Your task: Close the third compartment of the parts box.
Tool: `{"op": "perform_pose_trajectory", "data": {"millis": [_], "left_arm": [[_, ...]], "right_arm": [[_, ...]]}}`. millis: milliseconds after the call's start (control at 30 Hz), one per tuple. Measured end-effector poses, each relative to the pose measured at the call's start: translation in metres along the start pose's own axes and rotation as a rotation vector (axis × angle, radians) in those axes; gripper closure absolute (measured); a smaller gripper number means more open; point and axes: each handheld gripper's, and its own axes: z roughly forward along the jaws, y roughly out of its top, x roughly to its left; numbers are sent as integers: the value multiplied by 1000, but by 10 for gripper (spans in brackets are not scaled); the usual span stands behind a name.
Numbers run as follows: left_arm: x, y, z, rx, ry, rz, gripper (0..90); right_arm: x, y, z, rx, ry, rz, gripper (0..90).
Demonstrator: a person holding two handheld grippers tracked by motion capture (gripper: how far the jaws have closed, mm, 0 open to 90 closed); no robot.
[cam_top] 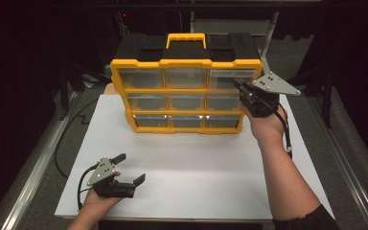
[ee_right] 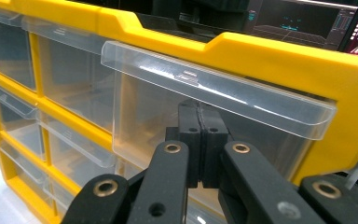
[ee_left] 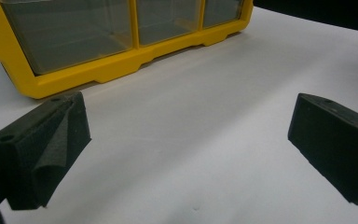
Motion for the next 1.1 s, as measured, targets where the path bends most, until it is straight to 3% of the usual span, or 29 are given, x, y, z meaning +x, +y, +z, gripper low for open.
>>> {"op": "perform_pose_trajectory", "data": {"millis": [600, 967, 1100], "left_arm": [[1, 0, 0, -1, 0, -5, 2], [2, 0, 0, -3, 0, -13, 2], [2, 0, 0, -3, 0, -13, 2]], "right_arm": [[-6, -2, 13, 30, -34, -11, 900], [2, 0, -7, 20, 14, -4, 900], [5, -2, -17, 18, 35, 6, 827]]}}
